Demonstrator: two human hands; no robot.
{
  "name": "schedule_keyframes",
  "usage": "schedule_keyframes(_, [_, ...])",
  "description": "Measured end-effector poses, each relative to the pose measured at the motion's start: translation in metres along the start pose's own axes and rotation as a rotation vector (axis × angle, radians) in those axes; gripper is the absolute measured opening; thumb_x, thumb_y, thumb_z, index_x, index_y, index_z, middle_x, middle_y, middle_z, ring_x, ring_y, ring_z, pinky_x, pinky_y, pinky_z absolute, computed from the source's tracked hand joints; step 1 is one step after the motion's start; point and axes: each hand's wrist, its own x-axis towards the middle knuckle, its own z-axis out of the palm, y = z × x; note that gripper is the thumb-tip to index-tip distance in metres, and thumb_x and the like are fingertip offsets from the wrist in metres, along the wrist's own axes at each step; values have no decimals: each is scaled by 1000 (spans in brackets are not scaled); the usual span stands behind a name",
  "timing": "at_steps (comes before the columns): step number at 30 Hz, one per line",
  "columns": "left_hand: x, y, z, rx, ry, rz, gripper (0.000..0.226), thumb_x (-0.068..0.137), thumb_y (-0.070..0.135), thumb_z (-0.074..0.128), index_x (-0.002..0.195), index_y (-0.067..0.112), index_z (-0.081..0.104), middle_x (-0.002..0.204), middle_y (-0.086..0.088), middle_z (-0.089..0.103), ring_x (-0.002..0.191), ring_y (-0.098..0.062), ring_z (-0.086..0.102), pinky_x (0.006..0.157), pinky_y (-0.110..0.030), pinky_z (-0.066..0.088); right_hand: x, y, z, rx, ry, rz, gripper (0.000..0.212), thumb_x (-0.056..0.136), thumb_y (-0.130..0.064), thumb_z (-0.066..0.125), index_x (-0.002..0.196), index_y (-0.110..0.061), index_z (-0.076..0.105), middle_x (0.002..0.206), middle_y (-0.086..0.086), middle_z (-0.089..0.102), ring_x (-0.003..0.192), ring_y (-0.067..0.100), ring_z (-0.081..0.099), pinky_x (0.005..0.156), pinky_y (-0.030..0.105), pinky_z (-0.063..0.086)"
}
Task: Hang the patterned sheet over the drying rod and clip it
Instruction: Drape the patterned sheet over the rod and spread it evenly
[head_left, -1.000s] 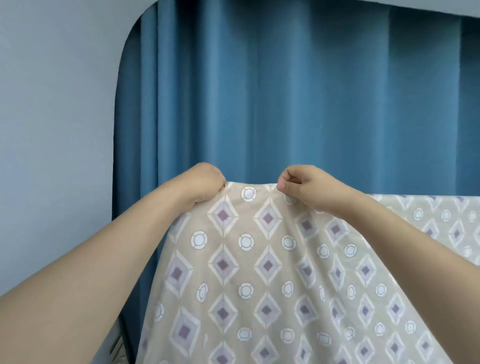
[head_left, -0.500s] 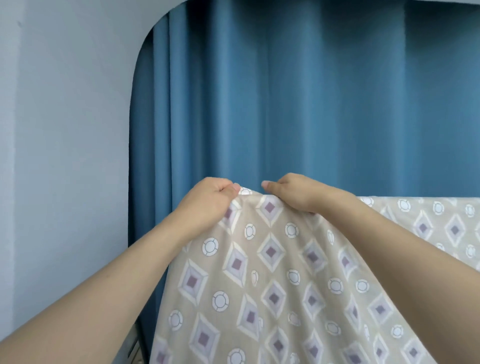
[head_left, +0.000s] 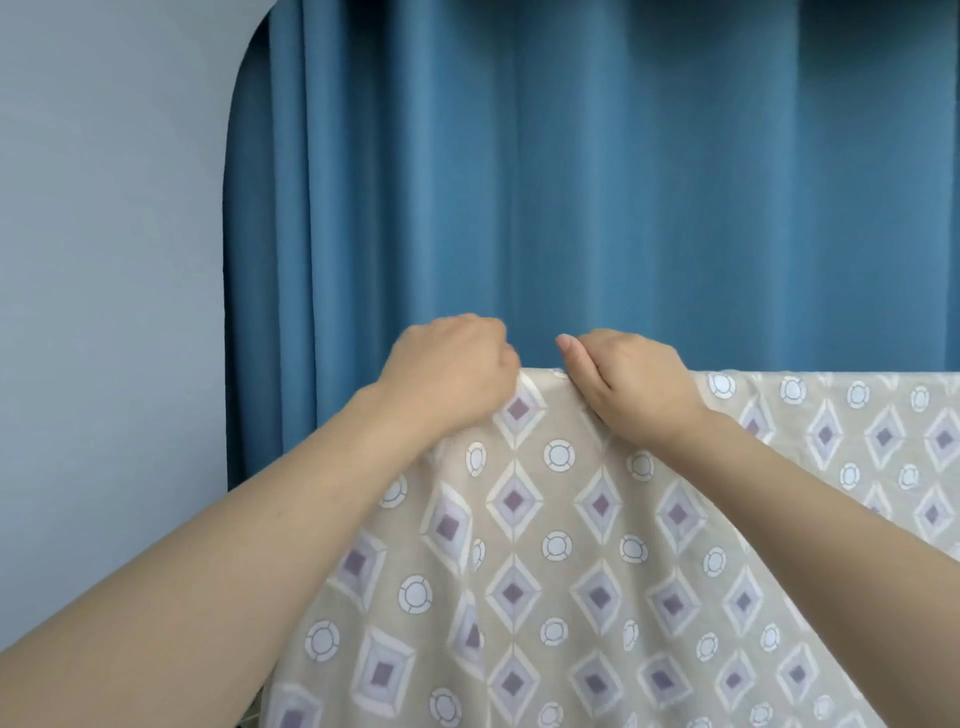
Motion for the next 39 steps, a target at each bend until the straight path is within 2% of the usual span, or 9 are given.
schedule_keyframes(5, [-6,17,10,249,-25,98,64,96,67,13,66,21,48,65,5,51,65,-20,49,55,-32,30,-5,12,-6,-21,-46,-25,61,100,-54,14,58,-19,40,58,-5,53,61,21,50,54,33,33])
schedule_keyframes(11, [21,14,1,135,-317,-23,42,100,39,13,82,15,43,77,1,48,66,-17,45,59,-32,31,-35,72,-8,-75,223,-9,46,98,-47,21,79,-17,49,71,-4,52,66,24,48,55,33,35])
schedule_keyframes(15, [17,27,-1,99,-276,-80,50,102,43,14,74,15,46,78,1,51,69,-15,49,66,-33,36,-51,101,-9,-96,246,-2,44,100,-43,20,71,-17,39,61,-2,40,56,27,37,60,33,25])
schedule_keyframes(20, [6,80,30,182,198,133,33,103,41,24,89,18,43,92,-2,58,89,-30,57,67,-35,34,-28,89,-22,-180,-86,201,57,102,-46,17,55,-15,32,53,0,43,63,31,46,58,35,35])
schedule_keyframes(23, [8,106,51,285,206,228,39,104,45,22,104,17,49,97,-5,63,88,-30,60,63,-34,29,-3,88,-40,37,-430,319,56,100,-48,30,59,-15,49,64,2,54,73,30,57,69,36,47])
schedule_keyframes(26, [20,112,48,261,141,186,42,106,36,20,82,19,50,82,-2,60,79,-32,58,61,-34,33,2,107,-50,175,-604,368,61,96,-61,32,64,-16,59,62,-3,60,66,18,63,75,33,49])
schedule_keyframes(32, [59,111,33,125,-311,70,29,96,15,24,69,19,36,77,6,38,81,-23,47,72,-37,37,-55,173,-53,-170,6,230,63,99,-52,12,70,-9,48,60,1,53,67,30,52,61,37,41])
schedule_keyframes(36, [50,148,38,250,-155,42,28,95,13,33,68,20,39,75,4,39,79,-26,45,68,-35,35,-81,211,-48,-159,61,179,58,98,-48,9,61,-12,37,56,2,46,59,31,44,57,40,38])
schedule_keyframes(39, [50,188,62,194,78,139,12,99,21,36,92,16,43,81,0,47,81,-27,49,61,-33,29,-74,214,-47,-198,-18,286,63,100,-46,13,55,-11,38,56,7,54,62,34,50,60,37,39])
